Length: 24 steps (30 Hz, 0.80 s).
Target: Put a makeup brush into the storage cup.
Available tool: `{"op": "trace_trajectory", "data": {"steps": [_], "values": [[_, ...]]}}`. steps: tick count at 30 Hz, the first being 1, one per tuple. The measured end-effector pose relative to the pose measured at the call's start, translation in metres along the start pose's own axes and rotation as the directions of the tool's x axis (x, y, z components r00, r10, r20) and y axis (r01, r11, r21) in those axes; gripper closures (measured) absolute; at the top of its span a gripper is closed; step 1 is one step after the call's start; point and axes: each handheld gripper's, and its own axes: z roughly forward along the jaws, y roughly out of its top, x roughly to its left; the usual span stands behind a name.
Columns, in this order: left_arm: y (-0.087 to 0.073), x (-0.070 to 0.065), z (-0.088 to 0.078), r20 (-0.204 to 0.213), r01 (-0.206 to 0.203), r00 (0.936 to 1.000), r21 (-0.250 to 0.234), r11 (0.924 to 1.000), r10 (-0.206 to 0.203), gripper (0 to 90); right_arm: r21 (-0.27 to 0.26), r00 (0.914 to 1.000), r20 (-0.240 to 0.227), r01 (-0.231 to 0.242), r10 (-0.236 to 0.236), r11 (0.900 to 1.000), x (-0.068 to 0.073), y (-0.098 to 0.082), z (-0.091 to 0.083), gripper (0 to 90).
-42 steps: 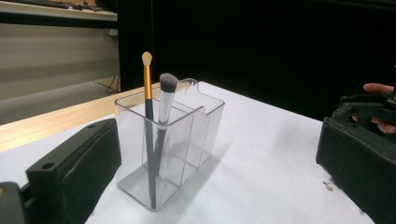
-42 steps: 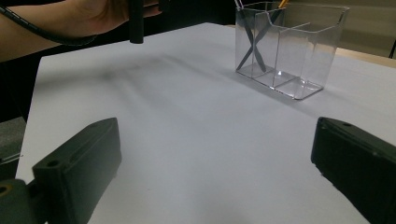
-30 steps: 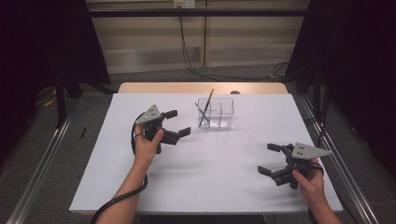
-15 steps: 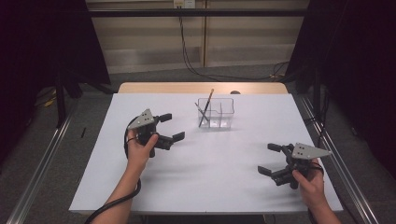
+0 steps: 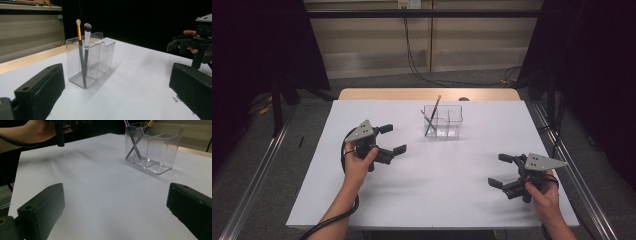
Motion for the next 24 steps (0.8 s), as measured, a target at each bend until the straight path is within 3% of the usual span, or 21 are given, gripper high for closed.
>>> {"op": "trace_trajectory", "data": {"steps": [24], "values": [[-0.002,-0.005,-0.02,0.001,-0.006,1.0,0.005,1.0,0.006,0.1,0.0,1.0,0.008,0.003,-0.003,1.0,0.001,0.0,-0.001,1.3]]}}
